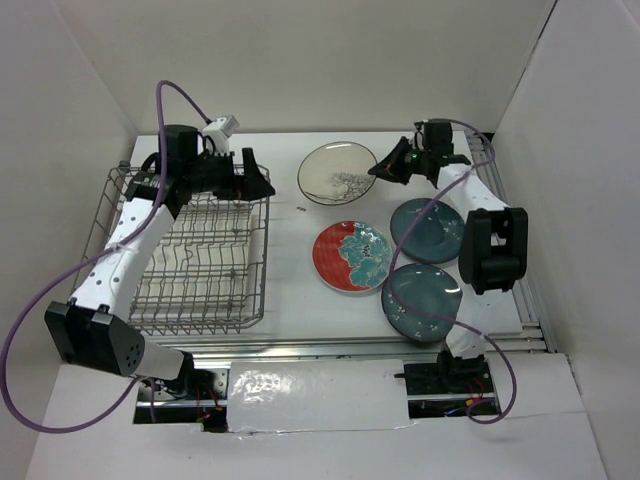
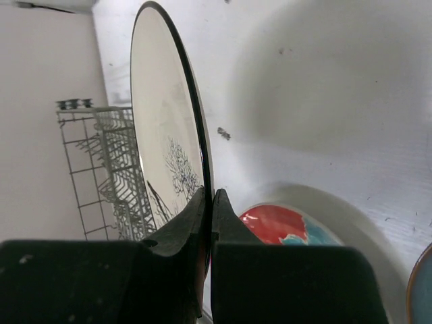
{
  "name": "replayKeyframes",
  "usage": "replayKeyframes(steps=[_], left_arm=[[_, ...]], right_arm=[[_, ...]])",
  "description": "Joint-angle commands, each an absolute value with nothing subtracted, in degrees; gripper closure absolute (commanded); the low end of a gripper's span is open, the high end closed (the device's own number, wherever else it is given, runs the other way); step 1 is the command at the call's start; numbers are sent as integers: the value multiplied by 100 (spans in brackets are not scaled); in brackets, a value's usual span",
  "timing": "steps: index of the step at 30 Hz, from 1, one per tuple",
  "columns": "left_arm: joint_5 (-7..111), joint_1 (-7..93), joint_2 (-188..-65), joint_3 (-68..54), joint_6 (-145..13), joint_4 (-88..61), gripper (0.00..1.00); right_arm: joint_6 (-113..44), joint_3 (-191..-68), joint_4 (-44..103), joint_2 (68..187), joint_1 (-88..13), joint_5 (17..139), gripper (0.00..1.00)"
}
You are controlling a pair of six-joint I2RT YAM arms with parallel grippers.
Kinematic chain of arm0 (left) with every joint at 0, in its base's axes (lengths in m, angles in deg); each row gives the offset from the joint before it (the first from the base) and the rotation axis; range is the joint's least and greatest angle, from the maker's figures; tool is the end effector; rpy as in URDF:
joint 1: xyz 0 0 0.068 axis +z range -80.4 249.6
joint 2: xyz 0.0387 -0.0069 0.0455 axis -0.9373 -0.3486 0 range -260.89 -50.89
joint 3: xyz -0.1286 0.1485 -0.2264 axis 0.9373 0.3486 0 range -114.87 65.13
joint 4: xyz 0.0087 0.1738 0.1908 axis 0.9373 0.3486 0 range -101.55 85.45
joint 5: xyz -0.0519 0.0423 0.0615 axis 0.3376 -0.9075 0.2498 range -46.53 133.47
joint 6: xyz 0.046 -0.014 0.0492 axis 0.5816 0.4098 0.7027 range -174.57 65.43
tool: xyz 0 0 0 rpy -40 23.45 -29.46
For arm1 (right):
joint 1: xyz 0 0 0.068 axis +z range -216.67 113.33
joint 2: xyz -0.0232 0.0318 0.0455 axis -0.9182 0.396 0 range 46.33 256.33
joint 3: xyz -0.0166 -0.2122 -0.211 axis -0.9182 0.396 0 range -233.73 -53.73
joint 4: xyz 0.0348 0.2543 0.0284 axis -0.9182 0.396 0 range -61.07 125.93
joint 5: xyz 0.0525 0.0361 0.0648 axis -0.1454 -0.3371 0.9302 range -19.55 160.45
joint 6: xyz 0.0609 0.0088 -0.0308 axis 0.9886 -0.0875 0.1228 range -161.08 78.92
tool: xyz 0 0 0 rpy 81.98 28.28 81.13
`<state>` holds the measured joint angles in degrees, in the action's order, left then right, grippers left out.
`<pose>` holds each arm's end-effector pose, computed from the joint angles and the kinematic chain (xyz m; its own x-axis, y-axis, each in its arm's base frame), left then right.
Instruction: Load the plates into the dish rack
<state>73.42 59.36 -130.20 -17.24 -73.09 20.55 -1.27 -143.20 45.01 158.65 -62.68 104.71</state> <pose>0.3007 -0.0826 0.4137 -0.6383 -0.1644 -0.7520 0.4016 0.7623 -0.5075 0.4667 0.0639 0.2695 -0.7980 0.4748 -0.3711 0.0215 0.6379 0.7698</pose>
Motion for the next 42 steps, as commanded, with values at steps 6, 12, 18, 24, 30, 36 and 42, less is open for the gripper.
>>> replayKeyframes(steps=[6,12,18,24,30,36,42], left_arm=[[7818,5993,-13921,-2689,-7636,2264,1],[8696,6072,-14510,-3023,-7777,2132,1],[9680,6081,-15029,-3251,-7944,2026,1],[10226,6063,-15337,-3296,-8058,1948,1],[10481,6054,-15407,-3243,-8094,1895,11],[10754,6054,-15425,-3190,-8138,1737,43],[10833,6054,-15504,-3278,-8085,1789,54]], right_arm=[[-267,-13495,4203,14084,-6474,11325,100],[-206,-12844,3984,13309,-6465,11650,100],[-127,-12615,3737,12974,-6298,12037,100],[-135,-12738,3597,12992,-6035,12257,100],[-39,-12799,3359,13036,-5902,12389,100],[-4,-12878,3254,13167,-5823,12372,100],[5,-12922,3245,13273,-5762,12363,100]])
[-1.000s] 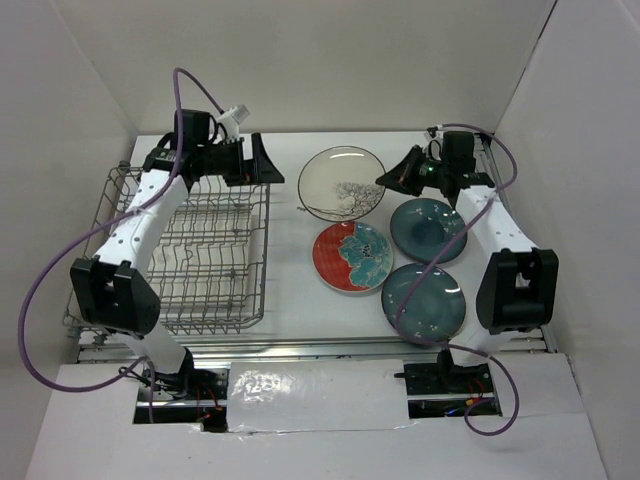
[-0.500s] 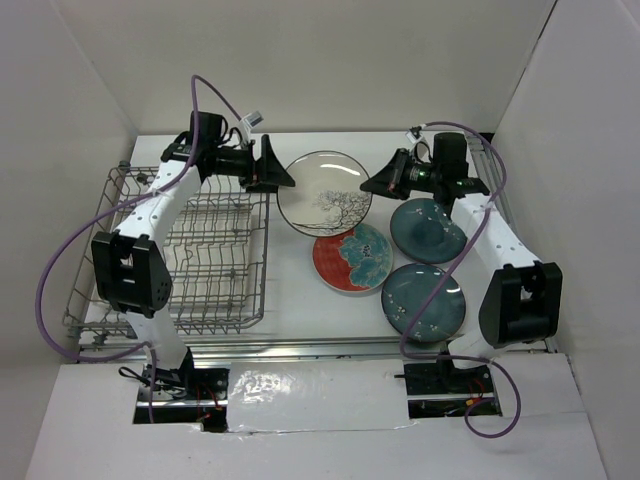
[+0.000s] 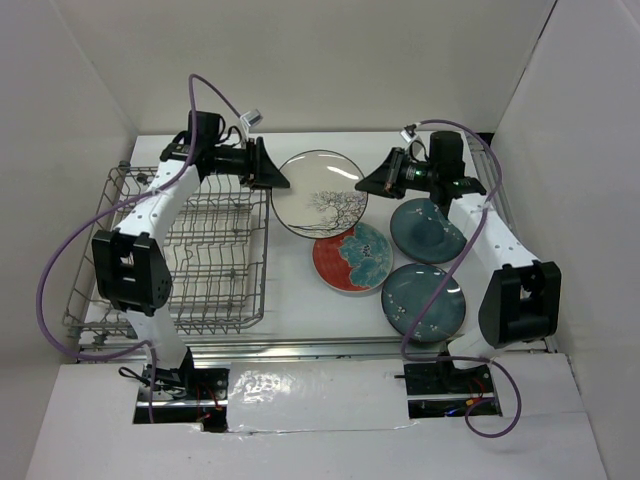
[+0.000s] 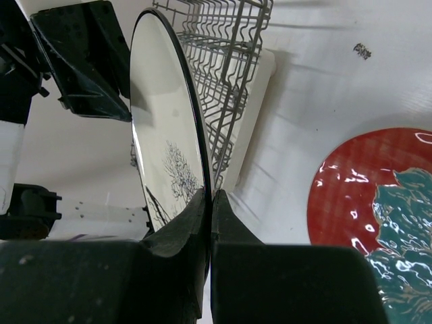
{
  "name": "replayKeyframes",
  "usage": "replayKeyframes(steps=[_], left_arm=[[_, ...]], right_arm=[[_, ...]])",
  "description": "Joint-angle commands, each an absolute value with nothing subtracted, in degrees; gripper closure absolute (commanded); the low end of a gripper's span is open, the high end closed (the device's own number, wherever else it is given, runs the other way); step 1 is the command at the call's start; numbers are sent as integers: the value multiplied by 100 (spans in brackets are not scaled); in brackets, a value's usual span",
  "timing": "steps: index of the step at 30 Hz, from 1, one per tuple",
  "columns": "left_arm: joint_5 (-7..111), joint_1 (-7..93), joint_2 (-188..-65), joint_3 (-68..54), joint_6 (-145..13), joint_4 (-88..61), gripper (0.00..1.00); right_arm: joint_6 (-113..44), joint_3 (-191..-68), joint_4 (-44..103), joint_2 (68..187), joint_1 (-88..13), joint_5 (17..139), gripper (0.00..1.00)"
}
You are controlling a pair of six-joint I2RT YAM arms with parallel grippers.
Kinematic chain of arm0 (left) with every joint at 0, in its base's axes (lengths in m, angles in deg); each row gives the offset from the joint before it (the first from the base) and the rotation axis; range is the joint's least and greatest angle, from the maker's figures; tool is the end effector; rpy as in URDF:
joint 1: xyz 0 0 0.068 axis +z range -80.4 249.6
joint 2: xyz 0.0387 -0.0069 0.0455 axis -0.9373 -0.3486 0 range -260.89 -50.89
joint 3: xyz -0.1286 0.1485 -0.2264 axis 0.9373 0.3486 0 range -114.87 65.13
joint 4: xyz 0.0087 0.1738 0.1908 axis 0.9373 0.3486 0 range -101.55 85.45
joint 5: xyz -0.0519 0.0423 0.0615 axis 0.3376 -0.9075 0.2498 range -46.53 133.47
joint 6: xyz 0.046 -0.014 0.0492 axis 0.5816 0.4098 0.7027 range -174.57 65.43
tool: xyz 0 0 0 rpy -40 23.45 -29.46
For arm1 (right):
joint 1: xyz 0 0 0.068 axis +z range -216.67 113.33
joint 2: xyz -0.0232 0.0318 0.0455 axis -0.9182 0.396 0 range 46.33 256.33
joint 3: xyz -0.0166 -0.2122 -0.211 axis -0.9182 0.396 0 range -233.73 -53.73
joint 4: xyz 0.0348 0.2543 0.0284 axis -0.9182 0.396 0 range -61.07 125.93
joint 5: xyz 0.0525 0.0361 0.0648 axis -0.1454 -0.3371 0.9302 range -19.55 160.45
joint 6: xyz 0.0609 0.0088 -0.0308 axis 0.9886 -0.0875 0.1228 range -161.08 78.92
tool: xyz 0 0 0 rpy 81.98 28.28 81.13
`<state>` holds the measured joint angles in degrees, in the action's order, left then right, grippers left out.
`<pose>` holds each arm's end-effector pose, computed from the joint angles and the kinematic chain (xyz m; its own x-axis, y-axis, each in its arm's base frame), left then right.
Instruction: Load the plates into the dish rack
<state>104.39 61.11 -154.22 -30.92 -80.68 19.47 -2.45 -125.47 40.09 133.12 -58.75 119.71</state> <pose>0.4020 -0.1092 0.3637 -0.8806 -0.0848 -0.4662 0.4037 0.3810 -0.8318 0.3423 0.0902 0.3513 -0.8182 0.2975 -0.4920 -0.3232 0.4698 0.8215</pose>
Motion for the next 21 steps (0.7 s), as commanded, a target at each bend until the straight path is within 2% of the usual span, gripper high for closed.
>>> replayKeyframes(steps=[1,4,5,7,8,9,10,11,12,13,14,16,19,21], left_arm=[[10807,6046,-15513,-3287,-8059,1841,54],[10746,6046,-15557,-3357,-7997,1938,63],[10728,6054,-15592,-3392,-7988,1965,72],[10675,6054,-15601,-3436,-7953,2009,81],[10614,6054,-15618,-3524,-7927,2105,95],[10561,6054,-15644,-3594,-7857,2175,100],[10491,6046,-15671,-3664,-7830,2280,100],[10255,6054,-15680,-3856,-7769,2508,100],[10105,6054,-15662,-4024,-7673,2606,100],[9947,6072,-15636,-4112,-7628,2702,100],[9589,6089,-15619,-4183,-7602,2903,100],[9200,6142,-15479,-4376,-7479,3072,100],[8454,6265,-15188,-4482,-7285,3405,100],[7961,6388,-14856,-4352,-7171,3564,100]], right_arm=[[14,-12940,3245,13273,-5753,12363,100],[-4,-13028,3289,13326,-5700,12363,100],[-21,-13045,3306,13352,-5683,12354,100],[-39,-13133,3385,13378,-5665,12328,100],[-56,-13168,3411,13396,-5648,12310,100],[-74,-13203,3473,13396,-5639,12275,100],[-83,-13282,3586,13414,-5647,12257,100],[-126,-13335,3657,13431,-5647,12240,93],[-205,-13440,3841,13449,-5639,12188,81],[-267,-13493,3947,13449,-5639,12152,61],[-302,-13555,4044,13458,-5639,12126,30],[-451,-13739,4402,13414,-5630,11951,14],[-705,-14012,4957,13265,-5647,11590,8],[-855,-14153,5291,13159,-5691,11441,8]])
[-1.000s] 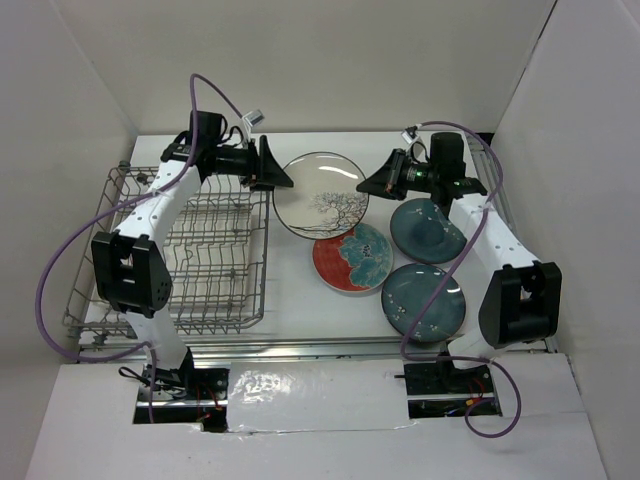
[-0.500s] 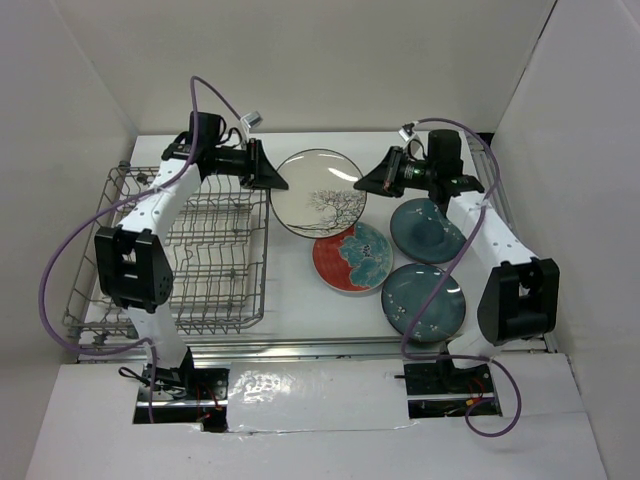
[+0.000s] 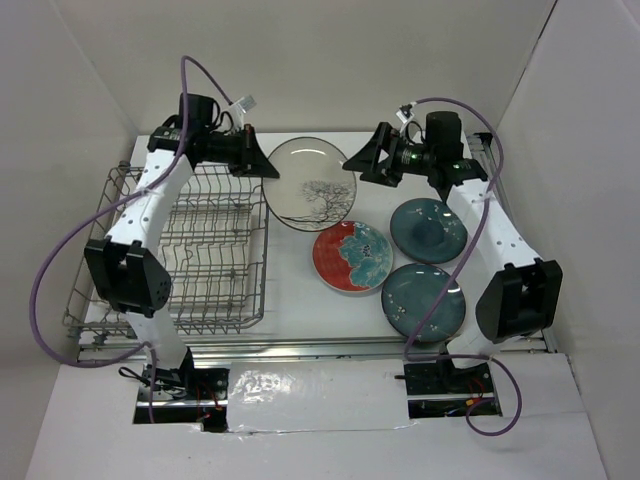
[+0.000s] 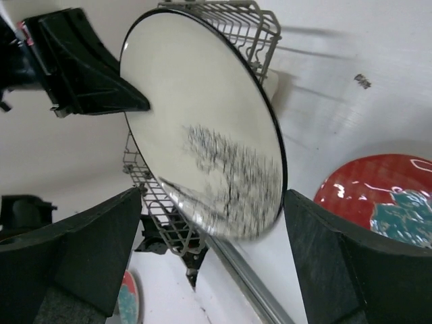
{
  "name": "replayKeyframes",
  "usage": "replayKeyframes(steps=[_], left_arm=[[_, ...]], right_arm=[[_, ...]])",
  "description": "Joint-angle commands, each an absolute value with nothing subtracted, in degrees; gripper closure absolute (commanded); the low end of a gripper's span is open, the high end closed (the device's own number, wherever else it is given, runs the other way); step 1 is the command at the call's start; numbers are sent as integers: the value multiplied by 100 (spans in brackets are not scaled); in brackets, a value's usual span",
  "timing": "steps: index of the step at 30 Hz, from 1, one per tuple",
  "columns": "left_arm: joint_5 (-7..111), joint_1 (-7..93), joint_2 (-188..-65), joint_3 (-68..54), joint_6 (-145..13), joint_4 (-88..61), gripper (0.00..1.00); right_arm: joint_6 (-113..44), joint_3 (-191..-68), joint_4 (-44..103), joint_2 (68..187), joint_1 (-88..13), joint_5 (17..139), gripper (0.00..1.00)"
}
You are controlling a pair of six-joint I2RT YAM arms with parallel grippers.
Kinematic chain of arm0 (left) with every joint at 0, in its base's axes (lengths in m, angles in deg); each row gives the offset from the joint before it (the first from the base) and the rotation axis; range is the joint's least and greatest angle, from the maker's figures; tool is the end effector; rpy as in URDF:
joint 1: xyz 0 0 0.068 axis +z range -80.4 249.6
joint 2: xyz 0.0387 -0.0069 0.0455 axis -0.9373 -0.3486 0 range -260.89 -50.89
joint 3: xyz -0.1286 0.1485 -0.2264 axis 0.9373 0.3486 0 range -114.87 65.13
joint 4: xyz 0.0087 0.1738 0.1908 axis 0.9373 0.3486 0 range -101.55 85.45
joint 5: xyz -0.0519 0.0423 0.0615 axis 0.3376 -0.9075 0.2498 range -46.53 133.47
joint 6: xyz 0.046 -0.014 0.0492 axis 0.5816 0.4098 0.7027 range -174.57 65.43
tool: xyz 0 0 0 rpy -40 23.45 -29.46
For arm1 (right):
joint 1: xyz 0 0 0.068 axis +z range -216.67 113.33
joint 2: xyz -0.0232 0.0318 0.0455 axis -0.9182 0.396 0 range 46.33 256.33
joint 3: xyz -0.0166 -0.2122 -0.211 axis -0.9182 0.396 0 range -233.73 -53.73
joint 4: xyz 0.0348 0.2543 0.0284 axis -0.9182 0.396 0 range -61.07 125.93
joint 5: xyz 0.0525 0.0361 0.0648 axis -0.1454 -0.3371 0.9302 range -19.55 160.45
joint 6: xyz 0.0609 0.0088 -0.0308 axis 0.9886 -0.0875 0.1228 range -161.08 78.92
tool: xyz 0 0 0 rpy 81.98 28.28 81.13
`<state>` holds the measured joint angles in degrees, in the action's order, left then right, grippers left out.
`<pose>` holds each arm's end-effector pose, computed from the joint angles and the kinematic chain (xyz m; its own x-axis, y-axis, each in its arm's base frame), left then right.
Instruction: Load the plates into the dish rack
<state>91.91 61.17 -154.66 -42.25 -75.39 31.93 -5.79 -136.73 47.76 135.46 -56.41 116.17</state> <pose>0.4012 -0.1016 0.4009 -0.8292 -0.1155 -0.5468 0.3965 0.5681 -0.7212 0.3515 0.1041 0.3915 -0.7797 0.2688 -0.5655 -0.3830 0.5098 0.7703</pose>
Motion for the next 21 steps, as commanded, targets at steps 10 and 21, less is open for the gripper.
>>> replayKeyframes(steps=[10,21], left_arm=[[5834,6582,-13062,-3436,-7197,3687,100],[3513,6573,-11515,-2620,-7523,3636,100]], right_arm=[[-1155,-13636,5855,12096,-6139,10456,6],[-1093,-13309,5960,11682,-6201,10218,6]])
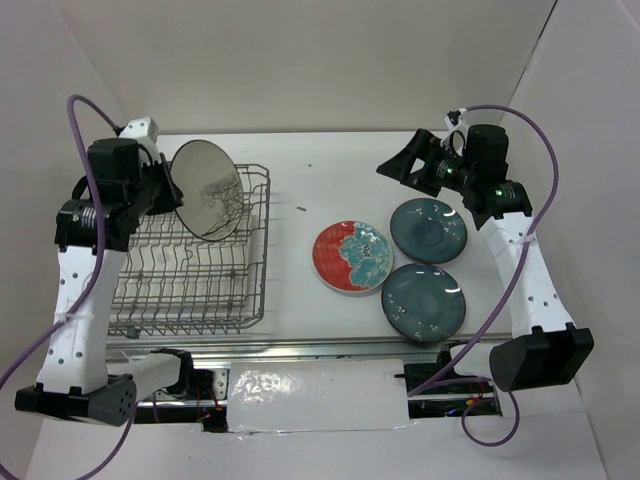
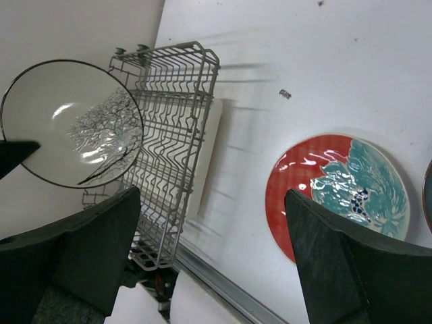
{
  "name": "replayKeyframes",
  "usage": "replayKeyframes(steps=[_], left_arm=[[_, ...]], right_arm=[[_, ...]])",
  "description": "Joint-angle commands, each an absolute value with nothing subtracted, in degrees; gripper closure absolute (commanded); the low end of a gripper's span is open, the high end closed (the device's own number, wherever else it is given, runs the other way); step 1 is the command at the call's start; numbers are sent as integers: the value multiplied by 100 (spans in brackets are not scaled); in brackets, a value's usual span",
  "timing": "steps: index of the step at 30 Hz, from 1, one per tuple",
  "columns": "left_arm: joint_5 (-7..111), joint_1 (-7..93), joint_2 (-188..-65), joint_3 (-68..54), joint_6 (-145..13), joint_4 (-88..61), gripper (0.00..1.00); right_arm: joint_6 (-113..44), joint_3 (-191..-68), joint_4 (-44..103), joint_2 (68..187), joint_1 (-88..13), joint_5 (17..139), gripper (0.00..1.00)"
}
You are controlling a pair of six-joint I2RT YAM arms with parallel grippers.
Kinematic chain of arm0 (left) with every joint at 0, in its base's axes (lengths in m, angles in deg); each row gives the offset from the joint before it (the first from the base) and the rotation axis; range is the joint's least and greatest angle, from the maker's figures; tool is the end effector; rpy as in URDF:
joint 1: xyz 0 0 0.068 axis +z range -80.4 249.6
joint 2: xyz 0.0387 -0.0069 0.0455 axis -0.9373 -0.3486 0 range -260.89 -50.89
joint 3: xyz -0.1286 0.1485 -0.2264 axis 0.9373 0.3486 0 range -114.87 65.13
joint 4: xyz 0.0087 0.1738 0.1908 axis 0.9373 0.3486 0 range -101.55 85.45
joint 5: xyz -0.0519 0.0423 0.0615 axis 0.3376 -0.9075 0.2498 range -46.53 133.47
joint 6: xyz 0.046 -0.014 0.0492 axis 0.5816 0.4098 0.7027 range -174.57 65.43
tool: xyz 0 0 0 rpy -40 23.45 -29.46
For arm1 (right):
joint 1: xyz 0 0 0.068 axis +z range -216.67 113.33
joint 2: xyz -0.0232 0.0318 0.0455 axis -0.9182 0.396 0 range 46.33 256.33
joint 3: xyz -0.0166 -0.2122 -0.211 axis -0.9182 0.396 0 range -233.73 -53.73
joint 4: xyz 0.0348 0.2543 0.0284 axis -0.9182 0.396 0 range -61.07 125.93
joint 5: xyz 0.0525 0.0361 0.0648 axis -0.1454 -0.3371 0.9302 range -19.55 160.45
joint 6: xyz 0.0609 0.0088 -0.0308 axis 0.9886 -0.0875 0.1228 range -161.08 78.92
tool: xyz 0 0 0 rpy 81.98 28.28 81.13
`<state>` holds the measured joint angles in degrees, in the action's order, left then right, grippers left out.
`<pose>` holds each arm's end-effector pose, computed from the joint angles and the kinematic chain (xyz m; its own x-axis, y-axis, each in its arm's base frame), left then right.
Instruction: Load the plates into the dish rack
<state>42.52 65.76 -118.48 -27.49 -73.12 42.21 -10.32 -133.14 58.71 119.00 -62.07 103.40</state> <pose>0.2154 -0.0136 0.4775 -0.4714 -0.2871 -0.8339 -0.1028 0.9570 -0.2714 0.2737 0.0524 0.4327 -0.6248 0.3803 -0.6819 -0.2871 0.7003 0.6536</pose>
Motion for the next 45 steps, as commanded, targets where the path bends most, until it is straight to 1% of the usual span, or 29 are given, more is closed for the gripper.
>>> replayKeyframes(steps=[1,4,6,11,28,39,45], left_arm=[[3233,6564,-11418,-2541,-7479,3609,100],[2802,6564,-11206,-2338,-7286,3599,100],[2730,6564,-11171,-2312,-7198,3687,100],[3010,6564,-11031,-2031,-7127,3618,100],[3608,6555,-11110,-1301,-7408,3345,100],[3547,6494,-10969,-914,-7373,3266,100],[3319,6231,-10942,-817,-7452,3230,100]], right_arm=[[-1085,-13283,5961,11656,-6210,10210,6],[-1085,-13204,5961,11559,-6210,10192,6],[-1085,-13143,5969,11507,-6201,10183,6],[-1076,-13116,5978,11515,-6210,10192,6],[-1155,-13142,6127,11577,-6210,10087,6],[-1129,-13151,6189,11621,-6210,10060,6],[-1155,-13142,6250,11630,-6201,9999,6]])
